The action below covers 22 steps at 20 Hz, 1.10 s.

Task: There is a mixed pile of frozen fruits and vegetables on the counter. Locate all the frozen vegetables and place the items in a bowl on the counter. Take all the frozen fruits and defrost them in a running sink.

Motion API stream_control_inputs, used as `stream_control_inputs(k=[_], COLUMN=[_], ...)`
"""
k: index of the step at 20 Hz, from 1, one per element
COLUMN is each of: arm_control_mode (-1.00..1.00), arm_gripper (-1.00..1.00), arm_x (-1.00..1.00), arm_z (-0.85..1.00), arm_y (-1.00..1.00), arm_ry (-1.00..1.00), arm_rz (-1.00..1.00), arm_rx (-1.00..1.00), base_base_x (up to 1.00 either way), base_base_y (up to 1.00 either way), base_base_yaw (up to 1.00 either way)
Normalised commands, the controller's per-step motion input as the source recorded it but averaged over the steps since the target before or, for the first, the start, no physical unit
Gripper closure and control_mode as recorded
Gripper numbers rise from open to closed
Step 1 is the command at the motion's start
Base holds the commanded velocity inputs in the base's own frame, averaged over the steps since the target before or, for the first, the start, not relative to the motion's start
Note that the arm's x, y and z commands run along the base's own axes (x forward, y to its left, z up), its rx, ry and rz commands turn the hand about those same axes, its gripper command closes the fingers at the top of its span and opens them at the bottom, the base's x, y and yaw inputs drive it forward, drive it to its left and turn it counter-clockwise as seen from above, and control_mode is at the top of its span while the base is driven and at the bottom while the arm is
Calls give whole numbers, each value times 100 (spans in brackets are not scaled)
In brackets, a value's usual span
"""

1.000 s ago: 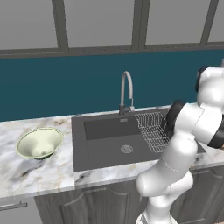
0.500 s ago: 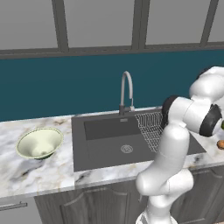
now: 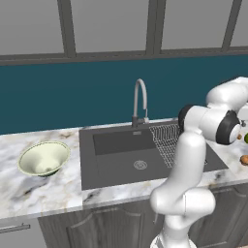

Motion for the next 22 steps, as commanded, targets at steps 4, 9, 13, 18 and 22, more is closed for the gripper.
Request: stream_control_inputs(k=[4,9,13,18,22], arm_control_mode=[-100,-100,-100,-100,-100], arm_gripper=[-100,-100,-100,-100,-100], arm_x=[23,29,30,23,20], arm_z=[-24,-23,-21,-17,-14], arm_y=[-14,-16,-23,-31,-33], arm_ry=[-3,-1,0,0,0], arm_rz=[0,-1,-5,-7,-7], arm_rx=[0,0,-2,-2,0], base_base_x=[0,0,0,0,0], base_base_y=[0,0,0,0,0], base_base_yaw=[0,0,0,0,0])
